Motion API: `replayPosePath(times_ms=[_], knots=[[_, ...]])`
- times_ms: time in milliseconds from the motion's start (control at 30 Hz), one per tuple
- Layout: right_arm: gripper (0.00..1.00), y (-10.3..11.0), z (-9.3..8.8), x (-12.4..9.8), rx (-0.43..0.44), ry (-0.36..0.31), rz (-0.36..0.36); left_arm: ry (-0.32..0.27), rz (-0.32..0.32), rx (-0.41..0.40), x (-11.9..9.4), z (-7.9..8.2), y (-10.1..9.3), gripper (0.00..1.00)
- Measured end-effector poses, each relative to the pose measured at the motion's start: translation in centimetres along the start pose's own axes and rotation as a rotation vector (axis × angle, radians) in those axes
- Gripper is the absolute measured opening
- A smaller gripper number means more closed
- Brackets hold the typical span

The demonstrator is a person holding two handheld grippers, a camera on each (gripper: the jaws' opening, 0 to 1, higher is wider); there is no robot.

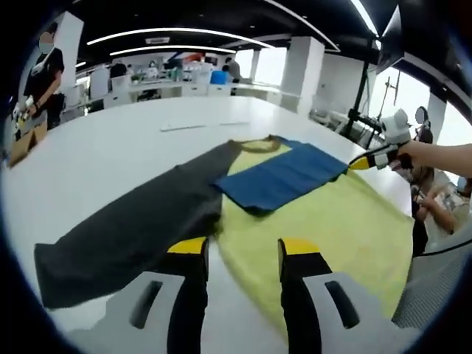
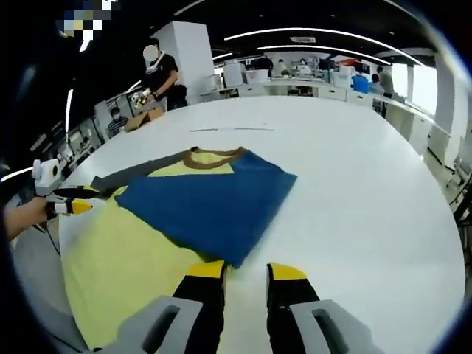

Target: Fold the garment on the visible template until the final outline fits inside the template.

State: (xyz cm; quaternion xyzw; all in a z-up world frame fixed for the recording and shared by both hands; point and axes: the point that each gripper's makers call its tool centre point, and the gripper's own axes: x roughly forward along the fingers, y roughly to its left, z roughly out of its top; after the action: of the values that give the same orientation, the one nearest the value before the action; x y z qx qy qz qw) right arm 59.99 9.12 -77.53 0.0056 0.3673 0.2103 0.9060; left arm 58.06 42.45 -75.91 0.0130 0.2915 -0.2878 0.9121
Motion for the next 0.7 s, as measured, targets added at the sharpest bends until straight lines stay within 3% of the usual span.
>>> replayPosePath(times_ms=[333, 500, 700], knots=[[0.01, 0.8, -0.3, 0.8, 0.055, -0.013, 0.037, -0.007, 0.032, -0.039, 2.0, 0.3, 1.0, 0.24], [0.0, 0.9, -0.3, 0.9, 0.062, -0.019, 0.038, 0.011, 0.046, -0.054, 2.9, 0.1, 1.3, 0.19], [0.0, 0.5, -0.3, 0.7, 0.025, -0.011, 0.028, 0.042, 0.102, -0.024, 3.3, -0.6, 2.0, 0.01]])
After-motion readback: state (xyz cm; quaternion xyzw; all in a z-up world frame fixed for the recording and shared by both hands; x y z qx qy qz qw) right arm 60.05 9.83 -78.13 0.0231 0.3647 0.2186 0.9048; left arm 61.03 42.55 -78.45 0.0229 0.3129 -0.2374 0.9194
